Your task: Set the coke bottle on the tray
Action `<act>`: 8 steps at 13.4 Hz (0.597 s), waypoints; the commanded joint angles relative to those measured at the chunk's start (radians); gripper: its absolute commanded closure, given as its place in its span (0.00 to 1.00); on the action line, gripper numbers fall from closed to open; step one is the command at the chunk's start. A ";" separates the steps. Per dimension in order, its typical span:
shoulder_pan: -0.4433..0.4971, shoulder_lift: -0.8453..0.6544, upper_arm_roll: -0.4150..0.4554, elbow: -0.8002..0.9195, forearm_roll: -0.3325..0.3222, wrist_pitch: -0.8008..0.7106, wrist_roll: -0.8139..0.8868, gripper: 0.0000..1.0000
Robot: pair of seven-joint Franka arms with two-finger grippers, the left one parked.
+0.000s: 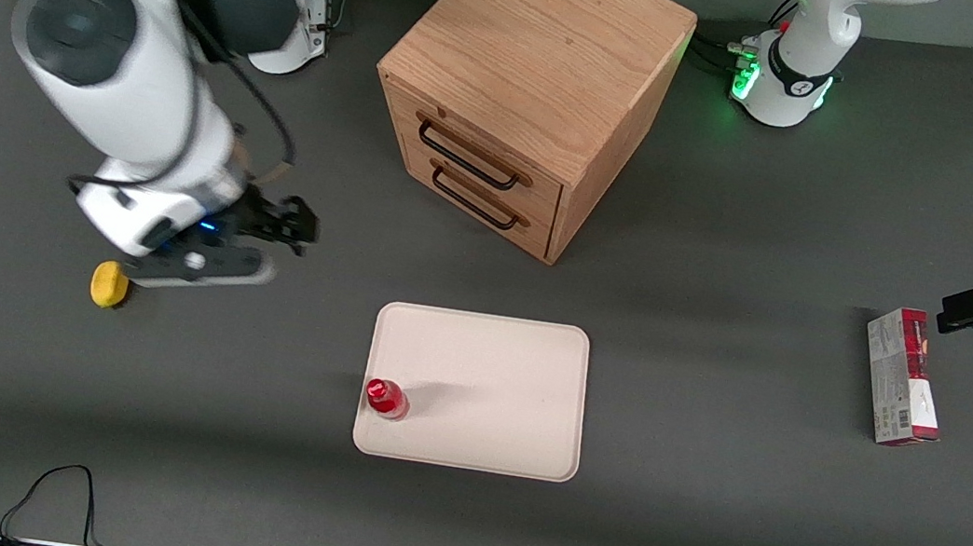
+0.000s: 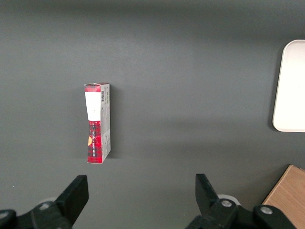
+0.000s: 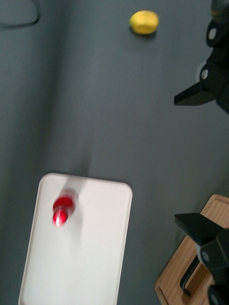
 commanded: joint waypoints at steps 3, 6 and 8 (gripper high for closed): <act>-0.155 -0.202 -0.001 -0.226 0.070 0.049 -0.072 0.00; -0.233 -0.264 -0.004 -0.285 0.071 0.049 -0.182 0.00; -0.268 -0.281 -0.005 -0.303 0.070 0.041 -0.205 0.00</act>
